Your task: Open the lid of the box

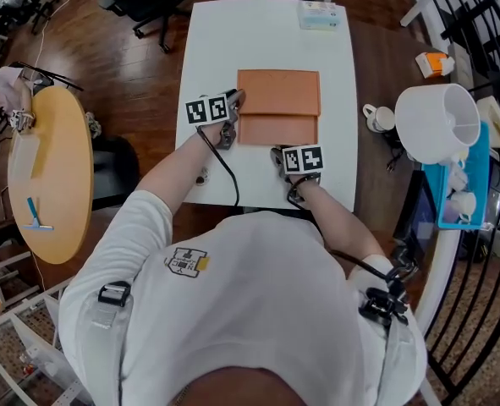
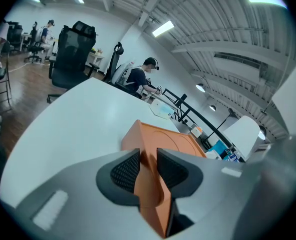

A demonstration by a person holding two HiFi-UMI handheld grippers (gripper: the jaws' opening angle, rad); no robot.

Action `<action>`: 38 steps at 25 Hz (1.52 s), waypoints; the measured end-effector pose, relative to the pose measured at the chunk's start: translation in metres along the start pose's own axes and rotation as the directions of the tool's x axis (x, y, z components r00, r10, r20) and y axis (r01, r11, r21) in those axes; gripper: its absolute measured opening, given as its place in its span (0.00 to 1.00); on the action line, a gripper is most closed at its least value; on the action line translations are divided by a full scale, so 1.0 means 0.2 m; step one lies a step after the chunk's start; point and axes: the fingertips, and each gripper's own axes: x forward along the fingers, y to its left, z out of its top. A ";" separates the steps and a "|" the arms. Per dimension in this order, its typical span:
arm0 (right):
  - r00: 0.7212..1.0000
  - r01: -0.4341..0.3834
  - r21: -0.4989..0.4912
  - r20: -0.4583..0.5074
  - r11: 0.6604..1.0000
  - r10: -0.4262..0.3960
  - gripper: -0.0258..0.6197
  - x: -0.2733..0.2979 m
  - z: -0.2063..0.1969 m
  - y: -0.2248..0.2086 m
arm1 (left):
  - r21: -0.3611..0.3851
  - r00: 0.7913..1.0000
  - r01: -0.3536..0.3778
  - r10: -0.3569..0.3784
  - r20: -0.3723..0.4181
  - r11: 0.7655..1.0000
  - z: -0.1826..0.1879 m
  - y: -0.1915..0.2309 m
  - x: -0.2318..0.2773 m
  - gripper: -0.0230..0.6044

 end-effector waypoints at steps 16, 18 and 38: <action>0.994 -0.040 -0.020 -0.103 0.999 0.038 0.16 -0.06 -0.19 0.00 | 0.012 1.000 0.011 -0.011 0.020 1.000 0.03 0.00 0.01 0.19; 0.996 -0.048 0.001 -0.069 0.999 0.048 0.16 -0.10 -0.22 -0.02 | -0.004 0.998 0.032 -0.032 0.047 0.999 0.02 0.01 -0.04 0.19; 0.946 -0.131 0.098 0.310 0.987 0.095 0.04 -0.40 -0.27 0.01 | -0.141 0.996 0.091 -0.091 0.002 0.986 -0.87 0.18 -0.82 0.04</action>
